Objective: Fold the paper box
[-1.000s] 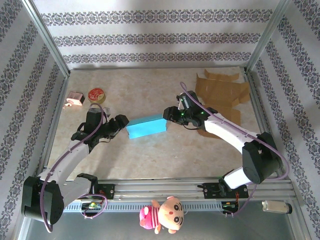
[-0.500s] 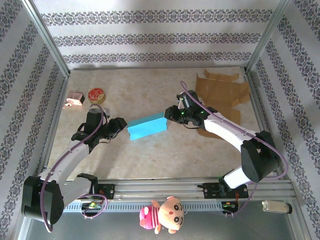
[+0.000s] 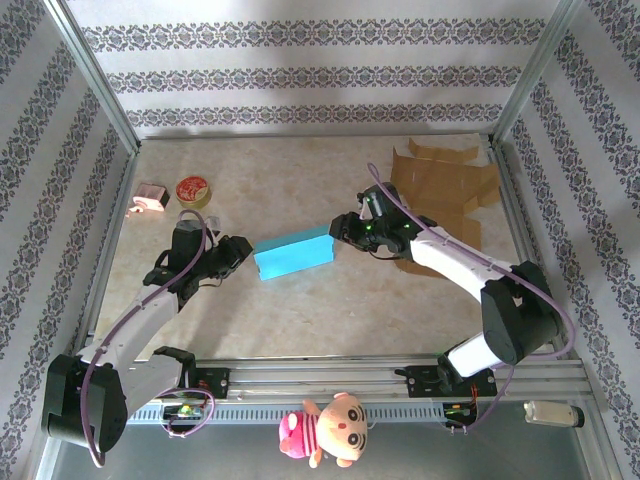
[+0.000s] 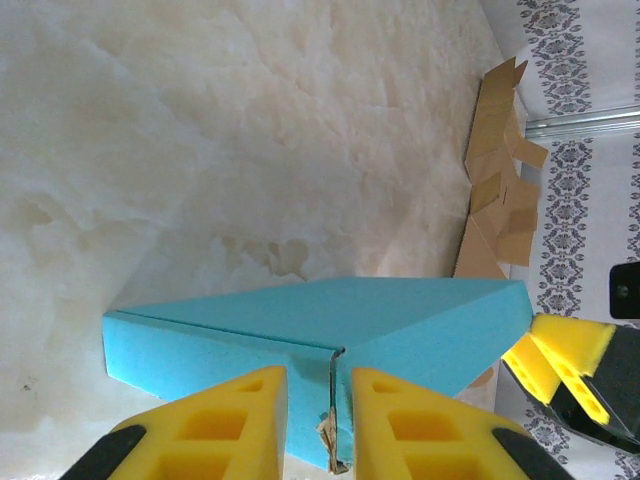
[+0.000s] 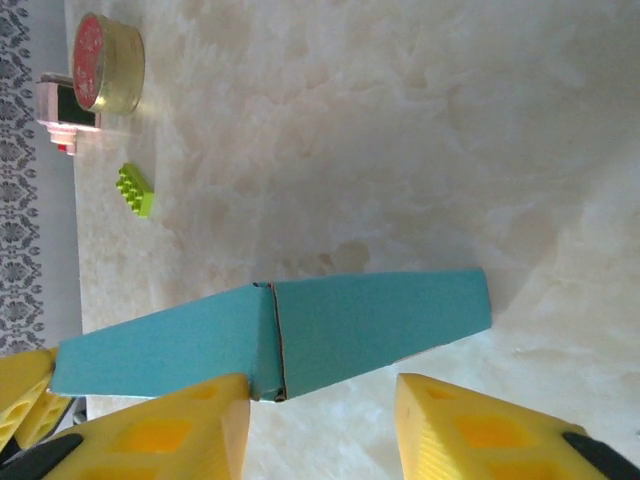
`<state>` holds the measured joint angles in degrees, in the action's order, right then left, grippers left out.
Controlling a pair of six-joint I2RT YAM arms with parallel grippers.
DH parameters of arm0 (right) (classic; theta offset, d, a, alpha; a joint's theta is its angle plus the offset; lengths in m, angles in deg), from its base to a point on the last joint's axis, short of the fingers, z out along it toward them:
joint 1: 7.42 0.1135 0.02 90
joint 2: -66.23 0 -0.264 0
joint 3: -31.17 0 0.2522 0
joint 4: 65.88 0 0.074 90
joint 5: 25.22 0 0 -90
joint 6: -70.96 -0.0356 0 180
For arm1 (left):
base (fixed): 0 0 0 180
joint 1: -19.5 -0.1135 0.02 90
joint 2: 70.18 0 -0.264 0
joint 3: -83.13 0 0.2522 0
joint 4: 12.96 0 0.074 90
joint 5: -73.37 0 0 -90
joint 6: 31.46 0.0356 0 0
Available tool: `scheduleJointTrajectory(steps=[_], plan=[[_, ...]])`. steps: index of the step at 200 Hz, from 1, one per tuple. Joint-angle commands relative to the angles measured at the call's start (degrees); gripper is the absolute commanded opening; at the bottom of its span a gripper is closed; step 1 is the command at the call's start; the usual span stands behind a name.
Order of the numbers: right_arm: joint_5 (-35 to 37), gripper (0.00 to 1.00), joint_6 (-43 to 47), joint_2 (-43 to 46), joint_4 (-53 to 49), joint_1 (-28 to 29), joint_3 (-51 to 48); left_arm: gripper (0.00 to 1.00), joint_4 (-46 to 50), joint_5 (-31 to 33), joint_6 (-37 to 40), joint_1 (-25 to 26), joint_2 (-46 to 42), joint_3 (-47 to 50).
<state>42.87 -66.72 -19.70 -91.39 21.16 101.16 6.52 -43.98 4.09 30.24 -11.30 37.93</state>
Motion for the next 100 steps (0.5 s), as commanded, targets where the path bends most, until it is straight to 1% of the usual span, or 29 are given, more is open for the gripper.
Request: scheduleJointTrajectory(steps=[1, 34, 63, 100], plan=[[-0.8, 0.48, 0.1, 2.7, -4.8, -0.6, 4.0, 0.22, 7.9, 3.5, 0.4, -0.8, 1.4, 2.1], [-0.1, 0.52, 0.2, 2.3, -5.1, -1.2, 6.1, 0.22, 7.5, 2.8, 0.6, -0.8, 1.8, 1.7], [-0.1, 0.53, 0.8, -0.4, -5.3, -1.6, 6.3, 0.22, 7.5, 2.5, 0.8, -0.7, 1.5, 1.8], [-1.6, 0.45, 0.9, -3.0, -4.6, -1.3, 4.3, 0.22, 8.0, 2.5, 1.1, -0.7, 1.1, 1.5]])
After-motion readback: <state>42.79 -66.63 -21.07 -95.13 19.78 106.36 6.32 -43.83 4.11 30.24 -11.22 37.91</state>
